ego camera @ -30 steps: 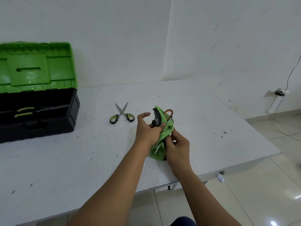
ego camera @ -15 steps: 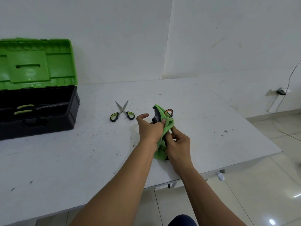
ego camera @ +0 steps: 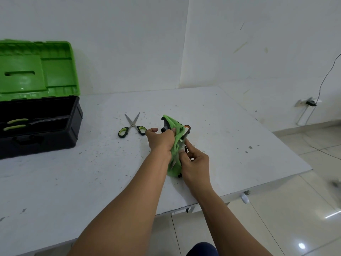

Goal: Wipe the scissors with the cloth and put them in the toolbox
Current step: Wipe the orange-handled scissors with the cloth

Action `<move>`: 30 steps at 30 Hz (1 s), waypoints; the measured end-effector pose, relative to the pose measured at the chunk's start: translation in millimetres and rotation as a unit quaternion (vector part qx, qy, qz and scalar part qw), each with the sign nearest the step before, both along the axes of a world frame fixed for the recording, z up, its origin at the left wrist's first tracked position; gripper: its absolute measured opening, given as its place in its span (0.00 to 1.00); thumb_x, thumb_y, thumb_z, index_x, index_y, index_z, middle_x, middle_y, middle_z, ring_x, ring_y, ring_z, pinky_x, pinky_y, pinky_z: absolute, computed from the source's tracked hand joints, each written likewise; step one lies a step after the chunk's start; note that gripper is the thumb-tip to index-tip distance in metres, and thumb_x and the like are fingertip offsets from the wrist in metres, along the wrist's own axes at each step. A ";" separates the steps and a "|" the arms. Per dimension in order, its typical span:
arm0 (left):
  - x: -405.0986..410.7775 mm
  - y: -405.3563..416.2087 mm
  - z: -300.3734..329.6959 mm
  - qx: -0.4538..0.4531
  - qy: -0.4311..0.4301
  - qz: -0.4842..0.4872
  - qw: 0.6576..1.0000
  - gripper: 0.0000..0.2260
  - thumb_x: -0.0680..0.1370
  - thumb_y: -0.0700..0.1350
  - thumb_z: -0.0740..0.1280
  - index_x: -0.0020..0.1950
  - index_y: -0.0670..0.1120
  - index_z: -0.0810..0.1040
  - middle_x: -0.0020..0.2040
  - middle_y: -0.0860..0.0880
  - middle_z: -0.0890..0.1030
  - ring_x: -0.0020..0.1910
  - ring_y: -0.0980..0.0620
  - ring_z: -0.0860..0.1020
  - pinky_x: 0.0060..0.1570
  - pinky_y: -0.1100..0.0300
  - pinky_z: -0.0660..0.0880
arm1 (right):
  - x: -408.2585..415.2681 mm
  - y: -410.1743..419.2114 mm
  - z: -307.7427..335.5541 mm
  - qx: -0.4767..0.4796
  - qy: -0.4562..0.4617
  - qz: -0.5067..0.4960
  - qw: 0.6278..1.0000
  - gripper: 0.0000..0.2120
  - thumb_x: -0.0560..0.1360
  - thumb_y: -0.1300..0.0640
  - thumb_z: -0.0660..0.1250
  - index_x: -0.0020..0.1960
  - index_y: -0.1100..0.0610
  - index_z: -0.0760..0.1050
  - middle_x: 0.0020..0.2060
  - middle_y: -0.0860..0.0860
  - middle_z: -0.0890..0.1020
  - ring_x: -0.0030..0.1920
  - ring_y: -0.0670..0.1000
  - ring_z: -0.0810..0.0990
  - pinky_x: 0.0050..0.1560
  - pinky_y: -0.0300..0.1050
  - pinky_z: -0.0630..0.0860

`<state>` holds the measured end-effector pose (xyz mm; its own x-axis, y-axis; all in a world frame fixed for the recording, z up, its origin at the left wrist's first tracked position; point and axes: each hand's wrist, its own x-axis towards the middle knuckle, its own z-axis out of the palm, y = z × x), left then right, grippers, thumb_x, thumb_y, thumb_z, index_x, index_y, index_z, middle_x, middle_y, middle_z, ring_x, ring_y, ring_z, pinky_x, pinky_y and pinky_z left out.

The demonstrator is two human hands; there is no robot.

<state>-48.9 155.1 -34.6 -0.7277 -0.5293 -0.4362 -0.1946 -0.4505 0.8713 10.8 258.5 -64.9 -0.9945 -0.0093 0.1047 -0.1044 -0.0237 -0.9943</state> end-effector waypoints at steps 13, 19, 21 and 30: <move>-11.2 -43.7 -2.5 0.010 0.011 -0.088 0.996 0.38 0.63 0.51 0.85 0.70 0.45 0.76 0.61 0.40 0.85 0.55 0.41 0.86 0.55 0.41 0.84 | -1.7 8.8 -0.2 -0.013 -0.036 -0.068 0.997 0.21 0.81 0.59 0.69 0.71 0.43 0.77 0.33 0.54 0.68 0.32 0.48 0.66 0.37 0.43 0.71; 13.9 -9.8 -7.9 -0.020 0.008 -0.181 0.983 0.34 0.71 0.48 0.84 0.70 0.45 0.69 0.62 0.43 0.83 0.55 0.43 0.86 0.57 0.44 0.84 | -2.7 0.0 3.7 0.012 -0.028 -0.040 0.999 0.17 0.82 0.60 0.66 0.59 0.41 0.85 0.30 0.49 0.68 0.32 0.49 0.68 0.32 0.45 0.70; 10.6 -7.2 -7.2 -0.022 0.001 -0.156 0.988 0.30 0.73 0.43 0.82 0.67 0.50 0.66 0.63 0.43 0.81 0.56 0.43 0.85 0.56 0.45 0.84 | -2.1 2.2 4.0 0.017 -0.028 -0.029 0.999 0.18 0.82 0.62 0.65 0.59 0.41 0.85 0.30 0.51 0.68 0.32 0.51 0.67 0.32 0.45 0.68; 0.8 -0.5 -4.7 0.000 -0.003 -0.046 0.999 0.27 0.74 0.42 0.81 0.63 0.50 0.67 0.61 0.41 0.81 0.55 0.42 0.84 0.57 0.44 0.83 | -1.9 6.5 4.0 -0.017 -0.038 -0.025 0.999 0.19 0.82 0.59 0.68 0.62 0.34 0.78 0.30 0.50 0.66 0.34 0.54 0.63 0.33 0.46 0.66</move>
<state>-48.0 154.6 -39.3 -0.7707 -0.4603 -0.4406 -0.2409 -0.4298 0.8702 8.8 265.0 -60.9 -0.9987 0.0437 0.0276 -0.0299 -0.0542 -0.9981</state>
